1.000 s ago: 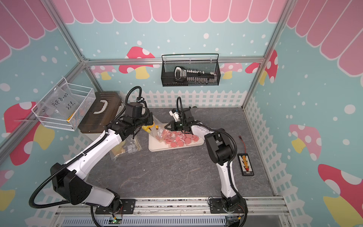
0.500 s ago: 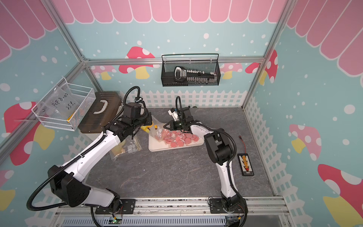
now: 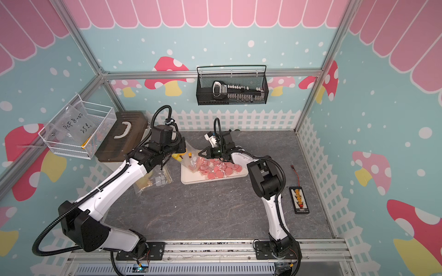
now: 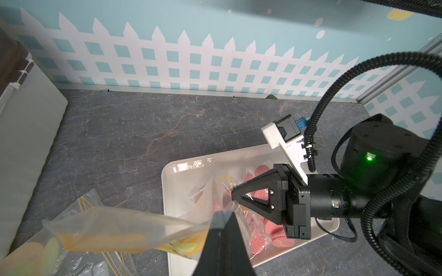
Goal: Pour cookies out of the ziploc bag
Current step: 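Pour the cookies out of the ziploc bag onto the tray.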
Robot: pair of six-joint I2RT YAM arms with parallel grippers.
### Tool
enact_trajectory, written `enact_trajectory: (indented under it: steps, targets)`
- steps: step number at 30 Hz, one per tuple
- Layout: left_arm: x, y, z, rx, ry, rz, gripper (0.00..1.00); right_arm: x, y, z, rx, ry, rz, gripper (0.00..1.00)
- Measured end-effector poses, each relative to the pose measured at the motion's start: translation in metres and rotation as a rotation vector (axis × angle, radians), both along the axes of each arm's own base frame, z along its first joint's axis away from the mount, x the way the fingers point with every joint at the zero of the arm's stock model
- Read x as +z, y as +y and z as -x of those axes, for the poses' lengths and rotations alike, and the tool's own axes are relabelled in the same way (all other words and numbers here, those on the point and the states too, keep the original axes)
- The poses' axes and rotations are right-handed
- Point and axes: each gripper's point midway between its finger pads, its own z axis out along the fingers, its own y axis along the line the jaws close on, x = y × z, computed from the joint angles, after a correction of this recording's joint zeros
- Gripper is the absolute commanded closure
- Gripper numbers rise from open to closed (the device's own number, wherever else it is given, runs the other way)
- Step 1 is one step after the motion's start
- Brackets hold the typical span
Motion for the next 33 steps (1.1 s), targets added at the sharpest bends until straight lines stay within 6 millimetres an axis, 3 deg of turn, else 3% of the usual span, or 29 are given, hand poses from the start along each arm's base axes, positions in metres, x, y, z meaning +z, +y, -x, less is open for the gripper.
enact_trajectory:
  steps: [14,33]
  targets:
    - [0.015,0.006,0.008,0.004,-0.028,-0.003,1.0,0.013,0.011,0.004,0.029,-0.025,-0.044,0.99]
    - [0.01,0.006,0.009,0.004,-0.024,-0.005,1.0,0.01,0.009,0.003,0.019,-0.02,-0.035,0.93]
